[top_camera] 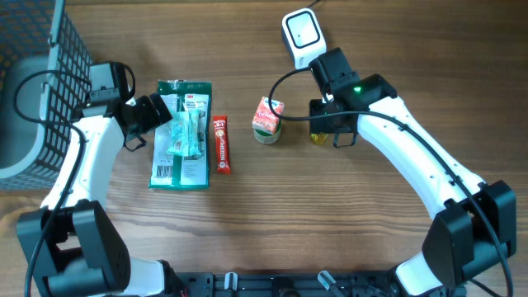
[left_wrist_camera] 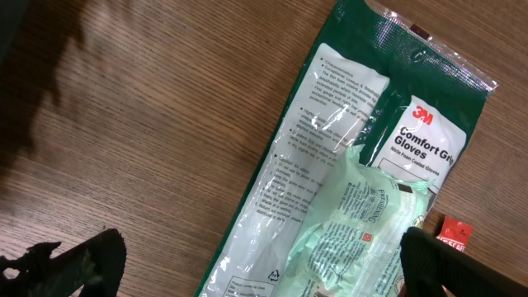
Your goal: Scan the item barcode
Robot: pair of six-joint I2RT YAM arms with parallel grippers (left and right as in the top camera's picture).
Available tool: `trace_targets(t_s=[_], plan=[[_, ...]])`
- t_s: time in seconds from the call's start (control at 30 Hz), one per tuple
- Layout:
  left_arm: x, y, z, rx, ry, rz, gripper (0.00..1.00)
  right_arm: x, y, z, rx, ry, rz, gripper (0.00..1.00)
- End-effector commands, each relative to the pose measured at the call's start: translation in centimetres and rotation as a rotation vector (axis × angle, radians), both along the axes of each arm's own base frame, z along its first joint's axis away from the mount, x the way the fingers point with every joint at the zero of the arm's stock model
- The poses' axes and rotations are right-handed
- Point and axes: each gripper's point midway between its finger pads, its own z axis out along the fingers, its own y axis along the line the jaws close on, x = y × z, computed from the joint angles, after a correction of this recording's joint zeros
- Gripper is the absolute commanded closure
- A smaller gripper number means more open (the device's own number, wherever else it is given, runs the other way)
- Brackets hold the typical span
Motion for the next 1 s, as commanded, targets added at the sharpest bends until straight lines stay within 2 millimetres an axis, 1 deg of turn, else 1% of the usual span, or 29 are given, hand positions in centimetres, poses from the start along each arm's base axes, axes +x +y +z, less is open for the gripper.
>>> trace_targets(t_s=[0.0, 0.03, 0.07, 0.13, 0.17, 0.23, 0.27, 0.37, 0.47, 0.6, 0.67, 0.8, 0.93, 0.97], plan=[[0.4, 0.1, 1.1, -0.004, -0.034, 0.005, 0.0, 0.4, -1.0, -0.3, -0.092, -0.014, 0.056, 0.42], [0.4, 0.1, 1.1, -0.004, -0.034, 0.005, 0.0, 0.5, -1.0, -0.3, -0.093, -0.015, 0.064, 0.3], [0.4, 0.1, 1.1, -0.004, -0.034, 0.005, 0.0, 0.6, -0.9, -0.2, -0.089, -0.021, 0.062, 0.21], [0.4, 0.1, 1.1, -0.004, -0.034, 0.005, 0.0, 0.8, -0.8, -0.2, -0.086, -0.029, 0.062, 0.15], [0.4, 0.1, 1.1, -0.004, -0.034, 0.005, 0.0, 1.0, -0.7, -0.1, -0.082, -0.037, 0.061, 0.1], [0.4, 0.1, 1.1, -0.004, -0.034, 0.005, 0.0, 1.6, -0.5, 0.1, -0.07, -0.064, 0.059, 0.02], [0.4, 0.1, 1.1, -0.004, -0.034, 0.005, 0.0, 1.9, -0.3, 0.1, -0.065, -0.075, 0.058, 0.0], [0.4, 0.1, 1.1, -0.004, -0.034, 0.005, 0.0, 2.1, -0.2, -0.2, -0.057, -0.076, 0.038, 0.0], [0.4, 0.1, 1.1, -0.004, -0.034, 0.005, 0.0, 1.7, -0.4, -1.2, -0.063, -0.04, 0.01, 0.0], [0.4, 0.1, 1.1, -0.004, -0.034, 0.005, 0.0, 1.7, -0.4, -2.2, -0.074, -0.017, 0.009, 0.01], [0.4, 0.1, 1.1, -0.004, -0.034, 0.005, 0.0, 1.7, -0.4, -2.2, -0.075, -0.015, 0.01, 0.06], [0.4, 0.1, 1.1, -0.004, -0.034, 0.005, 0.0, 1.7, -0.4, -2.3, -0.076, -0.013, 0.01, 0.22], [0.4, 0.1, 1.1, -0.004, -0.034, 0.005, 0.0, 1.9, -0.3, -2.2, -0.072, -0.023, 0.01, 0.21], [0.4, 0.1, 1.1, -0.004, -0.034, 0.005, 0.0, 1.9, -0.3, -2.2, -0.07, -0.024, 0.008, 0.17]])
